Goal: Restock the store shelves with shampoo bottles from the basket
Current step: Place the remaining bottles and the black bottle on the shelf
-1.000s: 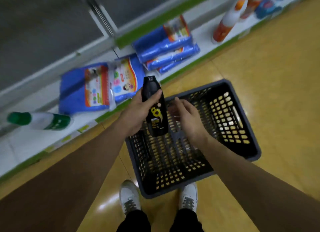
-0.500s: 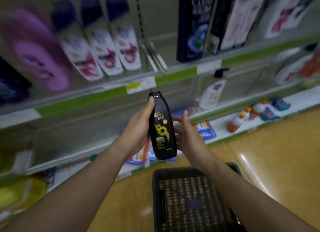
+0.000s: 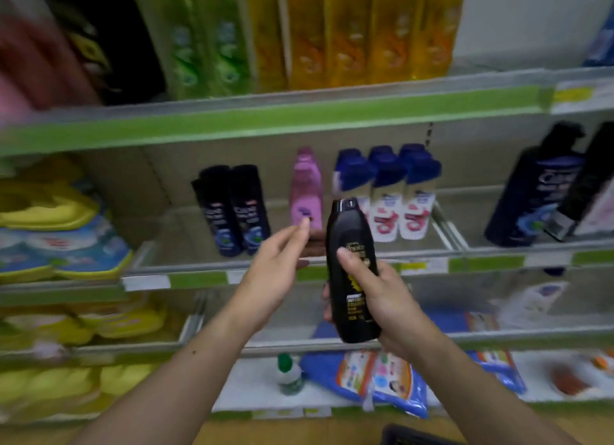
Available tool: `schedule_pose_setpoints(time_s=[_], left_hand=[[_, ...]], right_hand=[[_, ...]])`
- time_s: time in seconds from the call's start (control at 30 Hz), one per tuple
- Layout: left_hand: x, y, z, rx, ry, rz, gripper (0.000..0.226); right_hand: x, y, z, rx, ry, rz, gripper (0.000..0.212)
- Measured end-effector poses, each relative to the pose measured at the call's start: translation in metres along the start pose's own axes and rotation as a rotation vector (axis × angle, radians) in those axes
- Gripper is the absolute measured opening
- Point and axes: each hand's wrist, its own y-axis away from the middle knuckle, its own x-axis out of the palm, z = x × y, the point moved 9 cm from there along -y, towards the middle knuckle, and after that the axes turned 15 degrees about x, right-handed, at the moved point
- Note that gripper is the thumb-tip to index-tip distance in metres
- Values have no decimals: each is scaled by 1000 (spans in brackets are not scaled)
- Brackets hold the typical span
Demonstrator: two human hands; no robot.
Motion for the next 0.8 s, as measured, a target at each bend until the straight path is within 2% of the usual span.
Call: schedule_pose_setpoints(time_s=[0.1,0.2,0.43,0.53,0.67,0.8], left_hand=[[-72,2,-13,65,-38,-137,31],[-129,2,-30,123,-87,-170,27],[-230,-11,-109,263,-91,-251,26],[-258,-18,-137,289,-124,-262,23],[-277,-21,-163,277,-173,-238,37],[-286,-25,-174,224,-256,-142,49]], right_hand=[[55,-3,30,-63,16,38,47],[109,-4,62,-141,61,61,43],[220,-7,117,-203,120,96,61],[254,-13,137,-212,124,91,53],[289,-22,158,-238,172,99,49],[320,-29,181,-315,190,144,25]])
